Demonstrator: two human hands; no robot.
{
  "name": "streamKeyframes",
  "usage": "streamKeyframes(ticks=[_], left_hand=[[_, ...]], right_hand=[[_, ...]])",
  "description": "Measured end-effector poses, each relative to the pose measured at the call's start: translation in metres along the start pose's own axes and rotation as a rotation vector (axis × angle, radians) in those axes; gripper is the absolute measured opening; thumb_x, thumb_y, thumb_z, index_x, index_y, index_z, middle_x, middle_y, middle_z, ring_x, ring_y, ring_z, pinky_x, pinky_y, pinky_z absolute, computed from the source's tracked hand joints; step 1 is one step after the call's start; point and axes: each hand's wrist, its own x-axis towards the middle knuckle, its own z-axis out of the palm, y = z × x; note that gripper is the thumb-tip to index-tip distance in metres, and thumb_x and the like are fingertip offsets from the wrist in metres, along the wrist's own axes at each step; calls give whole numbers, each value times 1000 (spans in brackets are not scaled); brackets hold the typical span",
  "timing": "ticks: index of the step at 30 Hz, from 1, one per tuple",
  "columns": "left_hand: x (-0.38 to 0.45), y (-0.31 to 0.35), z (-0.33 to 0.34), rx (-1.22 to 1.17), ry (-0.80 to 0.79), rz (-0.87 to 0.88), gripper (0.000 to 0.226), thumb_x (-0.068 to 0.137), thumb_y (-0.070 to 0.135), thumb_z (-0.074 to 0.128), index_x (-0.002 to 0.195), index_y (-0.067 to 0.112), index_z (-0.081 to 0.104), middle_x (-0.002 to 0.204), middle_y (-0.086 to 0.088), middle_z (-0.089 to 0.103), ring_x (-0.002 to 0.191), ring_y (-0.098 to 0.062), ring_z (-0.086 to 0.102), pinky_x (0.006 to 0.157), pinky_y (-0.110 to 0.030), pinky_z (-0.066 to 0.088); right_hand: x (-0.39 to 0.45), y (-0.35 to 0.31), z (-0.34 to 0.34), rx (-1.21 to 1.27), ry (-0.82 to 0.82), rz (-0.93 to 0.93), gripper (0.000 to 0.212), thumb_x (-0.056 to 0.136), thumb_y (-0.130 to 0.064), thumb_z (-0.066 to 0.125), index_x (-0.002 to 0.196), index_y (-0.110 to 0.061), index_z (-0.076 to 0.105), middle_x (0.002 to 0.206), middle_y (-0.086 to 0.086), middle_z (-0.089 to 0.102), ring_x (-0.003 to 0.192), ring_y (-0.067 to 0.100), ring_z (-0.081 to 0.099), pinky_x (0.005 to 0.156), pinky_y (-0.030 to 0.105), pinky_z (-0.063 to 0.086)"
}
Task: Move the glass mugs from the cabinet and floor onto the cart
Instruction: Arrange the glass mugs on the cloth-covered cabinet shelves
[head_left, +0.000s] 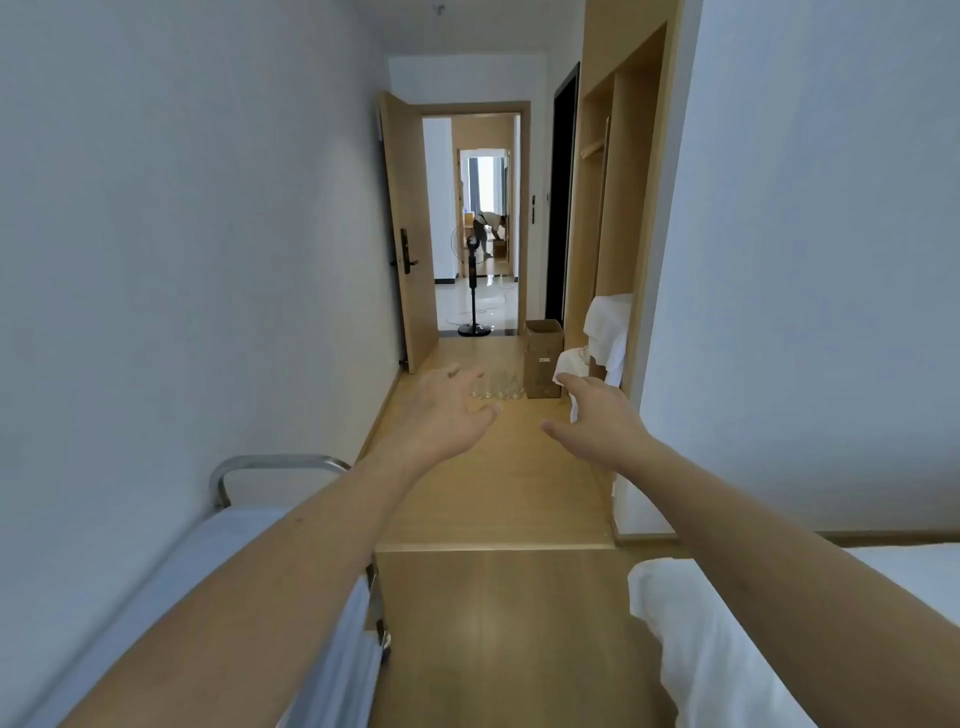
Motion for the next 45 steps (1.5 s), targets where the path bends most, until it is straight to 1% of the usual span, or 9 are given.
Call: streamKeyframes(ticks=[5, 13, 18, 23, 29, 33, 35, 40, 45], left_hand=[[65, -4, 32, 3, -22, -43, 63, 88, 55, 58, 145, 29, 46, 153, 1, 42, 142, -20, 35, 115, -44, 35], [152, -14, 86, 45, -70, -62, 62, 90, 48, 61, 145, 22, 47, 150, 0, 46, 140, -22, 38, 116, -39, 32], [197, -32, 109, 35, -89, -73, 61, 90, 48, 61, 144, 23, 48, 149, -1, 46, 139, -21, 37, 115, -38, 32], [254, -61, 123, 33, -103, -49, 62, 90, 50, 59, 146, 25, 46, 148, 2, 46, 137, -20, 39, 114, -39, 35], [345, -105, 120, 10, -86, -5, 63, 91, 47, 61, 145, 17, 49, 148, -2, 48, 135, -23, 42, 112, -35, 35], [409, -135, 118, 11, -83, 37, 62, 93, 47, 59, 146, 16, 47, 150, -2, 46, 137, -23, 40, 112, -35, 34], [438, -151, 121, 12, -83, 43, 60, 94, 45, 58, 146, 18, 47, 150, -2, 44, 136, -22, 40, 108, -32, 34], [495, -192, 146, 18, -129, 49, 62, 93, 50, 58, 146, 20, 47, 149, 0, 46, 137, -24, 40, 111, -36, 35], [543, -223, 178, 25, -162, 14, 62, 93, 50, 58, 147, 23, 45, 152, 1, 43, 139, -22, 35, 109, -34, 32]], right_hand=[[65, 33, 5, -13, -22, 12, 73, 90, -45, 63, 153, -22, 34, 150, 6, 46, 137, 29, 42, 108, 45, 40], [152, 85, 24, -22, -74, 43, 75, 91, -45, 64, 155, -27, 30, 156, 6, 39, 143, 30, 36, 113, 48, 35], [203, 101, 44, -30, -103, 61, 76, 91, -46, 64, 155, -24, 31, 157, 6, 38, 143, 30, 35, 112, 46, 36], [261, 103, 65, -57, -89, 49, 75, 90, -47, 64, 153, -22, 33, 153, 7, 43, 140, 30, 39, 112, 46, 38], [351, 92, 84, -49, -75, 67, 68, 91, -42, 63, 150, -21, 37, 149, 8, 45, 135, 31, 42, 106, 43, 41], [418, 84, 96, -48, -56, 58, 67, 93, -41, 63, 151, -20, 37, 152, 9, 44, 137, 31, 40, 108, 42, 39], [449, 84, 108, -47, -48, 65, 68, 92, -43, 62, 151, -20, 37, 152, 9, 44, 137, 32, 40, 108, 43, 38], [505, 92, 145, -2, -74, 138, 72, 92, -43, 62, 154, -21, 33, 156, 7, 40, 140, 30, 38, 110, 42, 38], [553, 114, 173, 6, -112, 183, 73, 91, -46, 64, 154, -25, 32, 155, 5, 42, 137, 29, 44, 107, 42, 43]])
